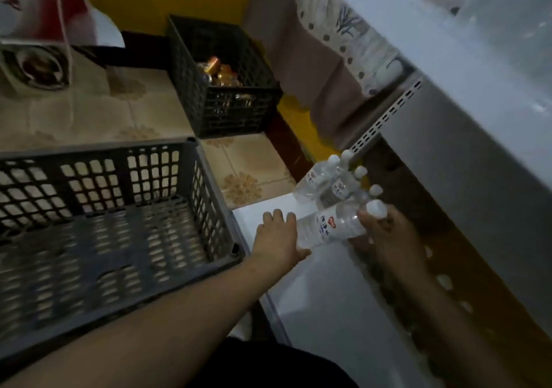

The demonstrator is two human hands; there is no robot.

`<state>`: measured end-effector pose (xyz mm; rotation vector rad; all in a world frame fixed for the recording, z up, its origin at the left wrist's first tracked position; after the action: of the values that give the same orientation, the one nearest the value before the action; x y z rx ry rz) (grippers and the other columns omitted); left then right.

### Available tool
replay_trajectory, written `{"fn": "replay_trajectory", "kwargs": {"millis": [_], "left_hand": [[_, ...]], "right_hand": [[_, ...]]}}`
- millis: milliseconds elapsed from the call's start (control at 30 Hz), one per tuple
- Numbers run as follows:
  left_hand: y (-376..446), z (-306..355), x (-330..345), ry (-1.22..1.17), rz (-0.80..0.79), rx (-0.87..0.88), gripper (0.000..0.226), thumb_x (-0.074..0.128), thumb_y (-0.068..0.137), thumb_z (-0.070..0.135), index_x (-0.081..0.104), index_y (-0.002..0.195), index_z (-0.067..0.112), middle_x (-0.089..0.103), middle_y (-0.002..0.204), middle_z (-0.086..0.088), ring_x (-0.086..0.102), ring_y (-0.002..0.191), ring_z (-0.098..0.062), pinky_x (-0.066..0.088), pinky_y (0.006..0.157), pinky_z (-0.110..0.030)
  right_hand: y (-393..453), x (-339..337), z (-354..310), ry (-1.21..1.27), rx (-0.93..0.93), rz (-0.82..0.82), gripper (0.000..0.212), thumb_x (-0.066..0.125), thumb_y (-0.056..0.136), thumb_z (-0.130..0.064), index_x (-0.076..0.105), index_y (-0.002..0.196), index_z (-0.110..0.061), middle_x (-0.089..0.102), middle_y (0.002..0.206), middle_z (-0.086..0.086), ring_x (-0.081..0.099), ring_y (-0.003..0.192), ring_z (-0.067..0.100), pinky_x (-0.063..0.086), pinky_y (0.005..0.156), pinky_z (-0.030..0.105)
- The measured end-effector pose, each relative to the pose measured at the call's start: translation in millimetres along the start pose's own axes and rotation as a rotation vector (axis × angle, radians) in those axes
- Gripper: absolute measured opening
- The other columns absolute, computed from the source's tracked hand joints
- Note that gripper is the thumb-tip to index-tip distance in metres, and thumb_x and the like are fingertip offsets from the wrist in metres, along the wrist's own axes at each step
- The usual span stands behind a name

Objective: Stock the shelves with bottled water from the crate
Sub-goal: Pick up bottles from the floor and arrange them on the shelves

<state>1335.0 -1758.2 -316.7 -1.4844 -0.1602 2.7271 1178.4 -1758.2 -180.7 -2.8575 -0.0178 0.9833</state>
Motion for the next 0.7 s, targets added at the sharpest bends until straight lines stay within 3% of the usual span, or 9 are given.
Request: {"fn": "replay_trajectory", "kwargs": {"millis": [67,133,167,233,300,333,400,533,700], "left_hand": [[20.6,-2.9,21.3,-0.151,0.063,-0.061,0.063,0.065,0.086,0.046,0.037,0.132,0.011,0.044,0.126,-0.014,0.042,0.116,-0.032,0.045,0.090,-0.040],[40.9,-1.1,40.9,-0.336,0.124,-0.062,0.051,0.064,0.087,0.033,0.041,0.128,0.013,0.048,0.120,-0.010,0.048,0.111,-0.028,0.047,0.087,-0.036],[51.5,0.6,51.9,-0.412,0.122,-0.057,0.049,0.063,0.086,0.031,0.042,0.128,0.015,0.050,0.119,-0.009,0.050,0.109,-0.026,0.047,0.087,-0.036],[72.1,7.5,75.1,-0.507,0.049,-0.033,0.057,0.062,0.086,0.031,0.039,0.136,0.018,0.049,0.126,-0.008,0.051,0.114,-0.026,0.047,0.092,-0.036],[90.5,14.8,97.6,-0.558,-0.073,-0.009,0.073,0.062,0.086,0.034,0.027,0.149,0.022,0.042,0.144,-0.007,0.046,0.127,-0.026,0.044,0.102,-0.038],[98.8,17.6,107.9,-0.584,-0.132,-0.003,0.079,0.063,0.086,0.034,0.020,0.153,0.025,0.035,0.152,-0.006,0.043,0.133,-0.026,0.042,0.105,-0.039],[112.4,22.5,122.0,-0.632,-0.211,0.014,0.086,0.063,0.088,0.034,0.010,0.155,0.030,0.025,0.159,-0.003,0.038,0.139,-0.026,0.040,0.108,-0.040],[127.3,31.8,133.5,-0.691,-0.296,0.035,0.087,0.060,0.092,0.029,0.000,0.155,0.030,0.012,0.163,-0.001,0.029,0.144,-0.026,0.035,0.110,-0.036],[134.4,40.2,135.2,-0.736,-0.283,0.057,0.087,0.060,0.093,0.025,-0.002,0.155,0.028,0.007,0.164,-0.001,0.024,0.146,-0.025,0.033,0.111,-0.035]], "right_hand": [[33.2,6.6,18.0,-0.027,0.006,0.031,0.030,0.060,0.096,-0.018,0.057,0.118,0.001,0.065,0.109,0.012,0.064,0.080,0.012,0.054,0.061,0.012],[67.6,15.1,33.4,-0.049,-0.003,0.046,0.035,0.061,0.095,-0.026,0.060,0.123,-0.004,0.066,0.113,0.010,0.066,0.094,0.021,0.058,0.083,0.029],[82.4,18.7,41.8,-0.028,0.025,0.058,0.036,0.062,0.094,-0.029,0.060,0.123,-0.009,0.067,0.115,0.008,0.065,0.101,0.024,0.056,0.091,0.040],[107.8,25.7,60.6,0.032,0.072,0.067,0.025,0.063,0.094,-0.031,0.062,0.115,-0.017,0.066,0.115,0.008,0.065,0.102,0.023,0.053,0.094,0.048],[130.5,28.2,75.0,0.032,0.067,0.076,0.005,0.063,0.094,-0.028,0.061,0.098,-0.028,0.067,0.111,0.007,0.066,0.096,0.020,0.054,0.092,0.048],[141.4,27.9,82.2,0.017,0.058,0.079,0.005,0.063,0.094,-0.028,0.059,0.096,-0.029,0.067,0.109,0.005,0.066,0.097,0.020,0.054,0.092,0.048],[158.3,26.0,90.1,-0.022,0.038,0.095,0.016,0.064,0.092,-0.032,0.061,0.106,-0.025,0.067,0.109,0.001,0.066,0.101,0.022,0.055,0.091,0.048],[185.3,26.2,97.0,-0.058,0.007,0.080,0.032,0.065,0.092,-0.030,0.062,0.122,-0.020,0.068,0.111,-0.001,0.067,0.099,0.015,0.058,0.075,0.031],[202.8,25.1,101.0,-0.038,0.005,0.096,0.031,0.068,0.091,-0.031,0.064,0.121,-0.023,0.068,0.110,-0.002,0.067,0.101,0.017,0.059,0.082,0.037]]}}
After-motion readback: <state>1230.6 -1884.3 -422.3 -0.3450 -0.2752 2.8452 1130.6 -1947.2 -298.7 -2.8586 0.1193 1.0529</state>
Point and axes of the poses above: each hand's wrist, its own y-axis towards the middle knuckle, its own x-axis out of the palm, z = x × y, the point moved 9 cm from there along y, towards the middle knuckle
